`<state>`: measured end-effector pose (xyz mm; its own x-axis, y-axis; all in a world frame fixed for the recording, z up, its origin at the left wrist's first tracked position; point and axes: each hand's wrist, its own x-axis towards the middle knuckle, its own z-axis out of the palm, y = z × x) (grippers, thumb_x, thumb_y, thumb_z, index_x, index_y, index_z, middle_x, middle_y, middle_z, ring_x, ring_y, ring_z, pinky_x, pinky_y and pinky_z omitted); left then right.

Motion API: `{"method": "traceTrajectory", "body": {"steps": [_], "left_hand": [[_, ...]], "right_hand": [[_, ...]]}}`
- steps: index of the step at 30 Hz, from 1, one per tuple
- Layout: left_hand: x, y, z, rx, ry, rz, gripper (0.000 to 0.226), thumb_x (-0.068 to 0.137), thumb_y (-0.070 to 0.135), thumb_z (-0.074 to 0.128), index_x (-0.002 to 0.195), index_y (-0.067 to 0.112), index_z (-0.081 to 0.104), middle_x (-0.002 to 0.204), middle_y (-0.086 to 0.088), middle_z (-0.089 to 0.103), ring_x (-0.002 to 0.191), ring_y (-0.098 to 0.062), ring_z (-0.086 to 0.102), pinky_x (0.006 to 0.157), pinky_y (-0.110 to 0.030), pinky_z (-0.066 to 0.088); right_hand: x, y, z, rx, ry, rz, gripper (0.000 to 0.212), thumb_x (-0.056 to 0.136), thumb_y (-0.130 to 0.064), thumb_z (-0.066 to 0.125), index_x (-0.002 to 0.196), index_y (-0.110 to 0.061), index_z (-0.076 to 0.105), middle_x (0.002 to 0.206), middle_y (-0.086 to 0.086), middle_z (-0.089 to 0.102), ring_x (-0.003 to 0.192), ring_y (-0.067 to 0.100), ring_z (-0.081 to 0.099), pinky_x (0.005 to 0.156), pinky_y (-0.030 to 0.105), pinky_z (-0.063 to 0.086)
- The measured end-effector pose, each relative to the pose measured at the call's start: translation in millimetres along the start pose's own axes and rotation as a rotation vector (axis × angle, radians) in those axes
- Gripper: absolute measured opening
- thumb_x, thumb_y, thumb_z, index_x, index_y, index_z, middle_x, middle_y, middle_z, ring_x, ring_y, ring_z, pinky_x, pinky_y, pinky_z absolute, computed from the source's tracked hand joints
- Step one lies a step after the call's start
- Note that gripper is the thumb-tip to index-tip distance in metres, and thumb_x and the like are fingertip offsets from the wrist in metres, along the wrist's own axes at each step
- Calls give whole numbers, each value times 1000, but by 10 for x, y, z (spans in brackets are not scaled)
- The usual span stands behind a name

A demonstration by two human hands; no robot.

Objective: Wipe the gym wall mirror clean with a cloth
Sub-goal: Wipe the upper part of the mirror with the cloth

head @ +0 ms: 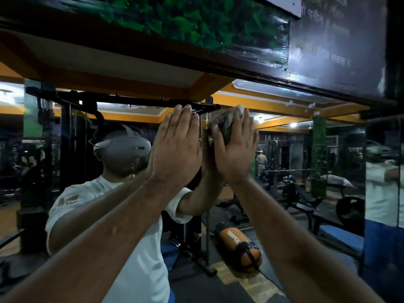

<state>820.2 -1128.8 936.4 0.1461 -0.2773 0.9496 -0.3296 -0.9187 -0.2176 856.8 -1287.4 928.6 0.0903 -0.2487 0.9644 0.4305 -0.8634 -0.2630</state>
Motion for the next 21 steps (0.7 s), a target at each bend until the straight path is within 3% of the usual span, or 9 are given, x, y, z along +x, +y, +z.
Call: {"method": "traceTrajectory", "body": {"steps": [3,5,8,11,15,17,21], "left_hand": [[13,119,54,-27,21,-45,62,99,32,30,153,1,34,162,-20,27,154,-32,18,126,-48,17],[34,238,101,-41,13,-36,64,98,32,28,153,1,34,163,-19,28,154,-31,19,125,-48,18],[106,483,220,-67,3,-3,64,96,33,25,151,1,36,161,-19,31,153,-30,22,124,-49,21],[188,688,330,-69,6,-18,62,97,31,27,151,1,36,161,-19,32,152,-30,24,125,-48,21],[182,829,443,-64,40,-62,59,98,26,40,150,0,38,161,-20,32,152,-31,25,125,-48,20],[168,930,494,-55,48,-68,59,97,24,42,149,-2,39,160,-21,33,151,-32,27,125,-48,20],[248,1189,597,-54,54,-80,59,97,27,37,148,-1,42,159,-21,35,151,-32,27,125,-45,19]], "right_hand": [[-196,343,-77,-36,-47,-321,79,102,-69,28,160,-16,39,169,14,29,159,31,22,129,52,13],[-148,625,-151,-78,-71,-415,81,101,-71,29,158,-15,41,168,17,31,158,33,24,128,55,17],[114,788,-214,-69,-35,-259,80,101,-71,29,160,-18,40,170,12,28,159,29,21,128,53,15],[231,795,-199,37,-24,-132,68,104,-57,30,160,-21,40,171,9,28,160,26,18,130,49,10],[6,1267,-307,9,-97,-483,57,106,-42,39,157,-18,46,168,12,34,159,25,22,130,48,12],[51,1563,-421,-15,-121,-527,57,105,-43,40,157,-19,46,167,13,34,159,25,22,130,47,10],[433,1661,-470,-51,-84,-247,62,105,-48,35,162,-24,35,171,8,27,160,25,18,129,42,2]]}}
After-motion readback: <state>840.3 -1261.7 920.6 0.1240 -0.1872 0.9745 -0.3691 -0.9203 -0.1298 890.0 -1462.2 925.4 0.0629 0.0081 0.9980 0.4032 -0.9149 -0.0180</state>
